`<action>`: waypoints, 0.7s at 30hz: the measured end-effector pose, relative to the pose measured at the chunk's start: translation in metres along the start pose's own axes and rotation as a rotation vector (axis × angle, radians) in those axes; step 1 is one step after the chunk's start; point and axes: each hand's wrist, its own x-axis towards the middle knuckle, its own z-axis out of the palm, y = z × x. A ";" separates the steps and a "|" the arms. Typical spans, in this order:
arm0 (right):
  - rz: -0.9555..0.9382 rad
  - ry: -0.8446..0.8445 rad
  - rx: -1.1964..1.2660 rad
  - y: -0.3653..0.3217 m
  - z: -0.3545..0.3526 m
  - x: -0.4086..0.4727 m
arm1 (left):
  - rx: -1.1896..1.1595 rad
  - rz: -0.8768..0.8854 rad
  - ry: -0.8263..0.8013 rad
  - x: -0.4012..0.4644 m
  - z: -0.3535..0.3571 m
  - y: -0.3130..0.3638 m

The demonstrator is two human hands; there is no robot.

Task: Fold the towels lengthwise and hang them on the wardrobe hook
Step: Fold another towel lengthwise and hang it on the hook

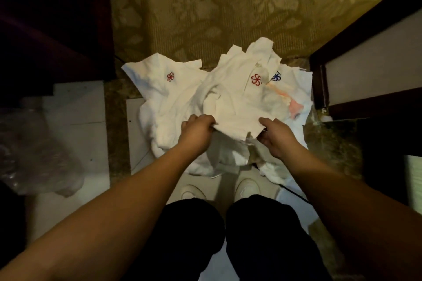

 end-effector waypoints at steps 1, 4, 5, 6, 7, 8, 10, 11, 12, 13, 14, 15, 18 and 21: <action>0.002 -0.027 0.047 -0.010 0.003 -0.027 | -0.026 -0.021 -0.004 -0.016 -0.019 0.003; -0.008 -0.143 0.155 -0.043 0.014 -0.105 | -0.148 -0.091 -0.002 -0.066 -0.071 0.017; -0.008 -0.182 0.174 -0.056 0.019 -0.133 | -0.222 -0.130 0.004 -0.084 -0.089 0.025; -0.002 -0.222 0.191 -0.069 0.023 -0.163 | -0.310 -0.172 0.008 -0.106 -0.109 0.035; 0.005 -0.257 0.207 -0.082 0.028 -0.192 | -0.398 -0.203 0.008 -0.129 -0.128 0.048; 0.012 -0.295 0.223 -0.094 0.033 -0.219 | -0.485 -0.224 0.008 -0.150 -0.145 0.061; 0.031 -0.365 0.186 -0.113 0.043 -0.281 | -0.678 -0.249 0.007 -0.200 -0.182 0.089; 0.038 -0.398 0.148 -0.119 0.047 -0.311 | -0.755 -0.249 -0.001 -0.225 -0.199 0.103; 0.045 -0.422 0.113 -0.124 0.052 -0.338 | -0.794 -0.230 -0.010 -0.248 -0.216 0.117; 0.046 -0.439 0.091 -0.126 0.056 -0.360 | -0.802 -0.210 -0.019 -0.267 -0.229 0.131; 0.030 -0.455 0.060 -0.129 0.060 -0.385 | -0.804 -0.197 -0.010 -0.288 -0.242 0.144; 0.002 -0.473 0.032 -0.131 0.064 -0.407 | -0.812 -0.191 0.017 -0.306 -0.253 0.157; -0.137 -0.508 -0.094 -0.138 0.075 -0.468 | -0.834 -0.245 0.179 -0.350 -0.277 0.182; -0.285 -0.542 -0.197 -0.144 0.081 -0.522 | -0.731 -0.331 0.400 -0.395 -0.295 0.181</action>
